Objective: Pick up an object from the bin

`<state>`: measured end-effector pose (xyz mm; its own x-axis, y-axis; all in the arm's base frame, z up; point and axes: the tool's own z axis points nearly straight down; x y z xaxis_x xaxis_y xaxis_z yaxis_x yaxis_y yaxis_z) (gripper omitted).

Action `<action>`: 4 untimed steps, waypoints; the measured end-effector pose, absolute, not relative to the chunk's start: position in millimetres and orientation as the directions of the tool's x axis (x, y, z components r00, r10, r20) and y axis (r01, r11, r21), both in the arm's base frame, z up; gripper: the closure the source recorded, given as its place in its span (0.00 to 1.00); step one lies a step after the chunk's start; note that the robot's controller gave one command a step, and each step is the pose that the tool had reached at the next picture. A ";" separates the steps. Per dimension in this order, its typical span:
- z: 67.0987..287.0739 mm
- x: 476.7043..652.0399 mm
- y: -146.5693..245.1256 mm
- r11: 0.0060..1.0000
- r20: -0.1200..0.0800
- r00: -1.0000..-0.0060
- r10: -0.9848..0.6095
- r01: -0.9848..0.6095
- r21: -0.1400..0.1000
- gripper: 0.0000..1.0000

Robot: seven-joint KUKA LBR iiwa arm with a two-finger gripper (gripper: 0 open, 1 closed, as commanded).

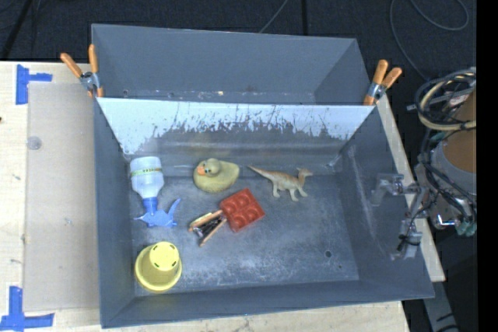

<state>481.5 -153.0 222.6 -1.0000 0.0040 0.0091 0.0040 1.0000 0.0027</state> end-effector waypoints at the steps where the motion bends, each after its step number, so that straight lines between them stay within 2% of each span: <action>1: 227.0 483.1 -152.3 1.000 0.002 -1.000 -0.001 -0.001 0.001 0.00; 2: 194.5 504.0 -143.3 0.998 -0.002 -0.998 -0.067 -0.067 -0.001 0.00; 3: 133.8 494.9 -131.7 0.998 -0.001 -0.998 -0.060 -0.060 0.001 0.00; 4: 92.3 514.0 -115.0 0.993 0.001 -0.993 -0.121 -0.121 0.001 0.00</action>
Offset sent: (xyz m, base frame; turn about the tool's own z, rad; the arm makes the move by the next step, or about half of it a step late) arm 0.0553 0.0294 -0.0926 -0.1991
